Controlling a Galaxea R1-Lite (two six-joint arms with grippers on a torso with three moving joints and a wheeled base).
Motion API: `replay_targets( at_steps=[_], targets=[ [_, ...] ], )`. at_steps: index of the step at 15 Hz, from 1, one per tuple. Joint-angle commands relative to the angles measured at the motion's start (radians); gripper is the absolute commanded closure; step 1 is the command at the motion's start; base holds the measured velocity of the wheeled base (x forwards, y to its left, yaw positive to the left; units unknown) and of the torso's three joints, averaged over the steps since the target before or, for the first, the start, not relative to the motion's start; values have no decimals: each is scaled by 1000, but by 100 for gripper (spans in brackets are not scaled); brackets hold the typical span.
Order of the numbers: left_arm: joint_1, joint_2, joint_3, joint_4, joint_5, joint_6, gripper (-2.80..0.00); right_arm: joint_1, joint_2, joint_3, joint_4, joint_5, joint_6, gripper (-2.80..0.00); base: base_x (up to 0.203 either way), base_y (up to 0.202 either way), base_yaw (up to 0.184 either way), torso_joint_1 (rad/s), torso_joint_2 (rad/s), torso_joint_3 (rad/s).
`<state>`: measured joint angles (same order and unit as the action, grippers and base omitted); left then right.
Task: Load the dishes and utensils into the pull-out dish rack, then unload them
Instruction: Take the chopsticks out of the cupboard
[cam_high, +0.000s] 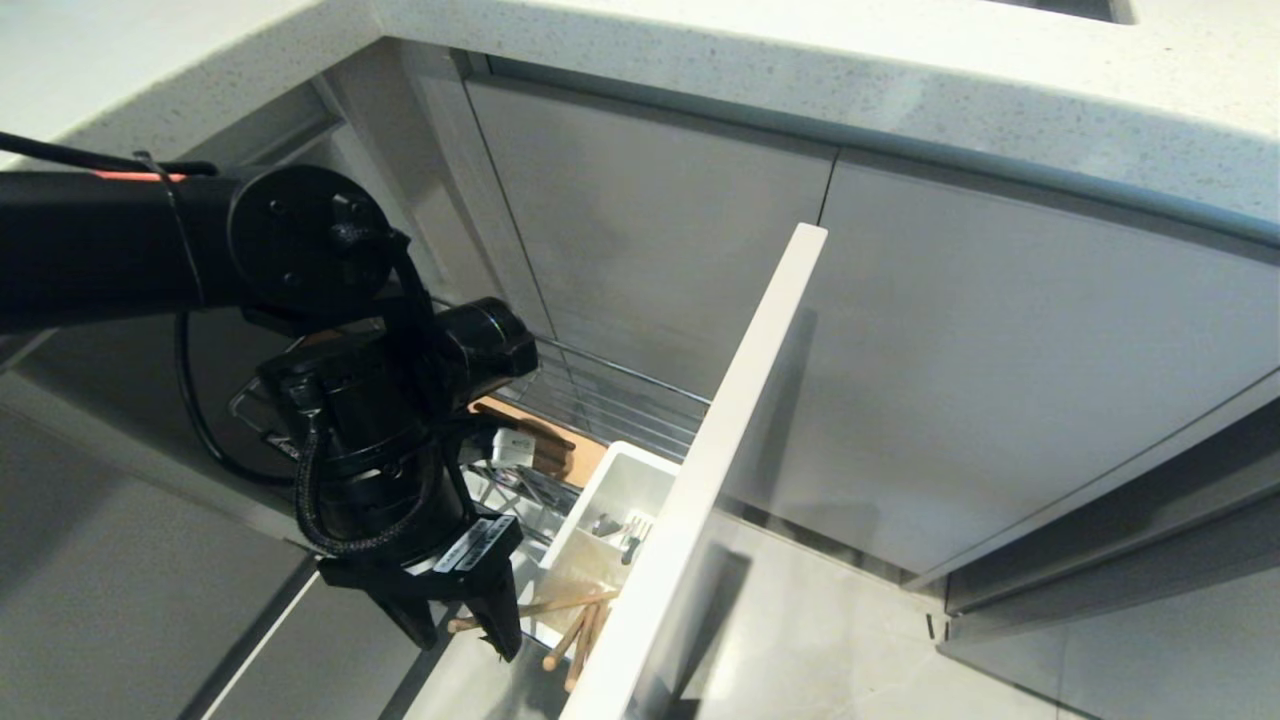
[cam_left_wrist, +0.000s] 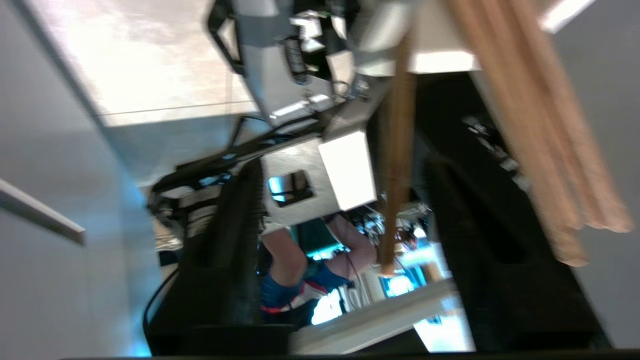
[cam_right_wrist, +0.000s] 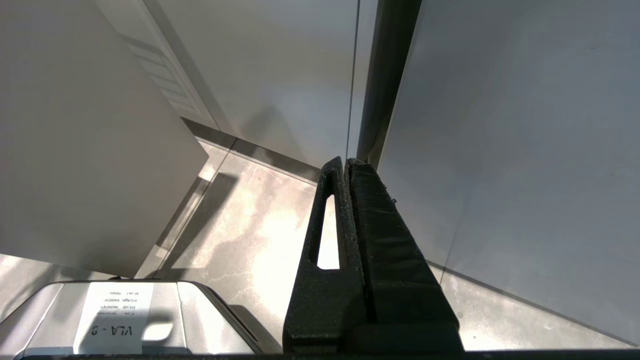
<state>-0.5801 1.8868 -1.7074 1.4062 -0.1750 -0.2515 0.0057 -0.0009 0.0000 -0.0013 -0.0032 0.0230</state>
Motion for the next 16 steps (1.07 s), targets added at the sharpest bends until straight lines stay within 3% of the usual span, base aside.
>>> replay_targets(
  at_steps=[1,3,6,16],
  targets=[
    [-12,3,-8,10,-36,-2,0,0,1,2,0,0,0,0,0,0,0,0,0,0],
    [-28,2,-17,2,-43,-23,0,0,1,2,0,0,0,0,0,0,0,0,0,0],
    [-75,20,-54,-3,-49,-146,0,0,1,2,0,0,0,0,0,0,0,0,0,0],
    [-98,-66,-52,59,-29,-143,0,0,1,2,0,0,0,0,0,0,0,0,0,0]
  ],
)
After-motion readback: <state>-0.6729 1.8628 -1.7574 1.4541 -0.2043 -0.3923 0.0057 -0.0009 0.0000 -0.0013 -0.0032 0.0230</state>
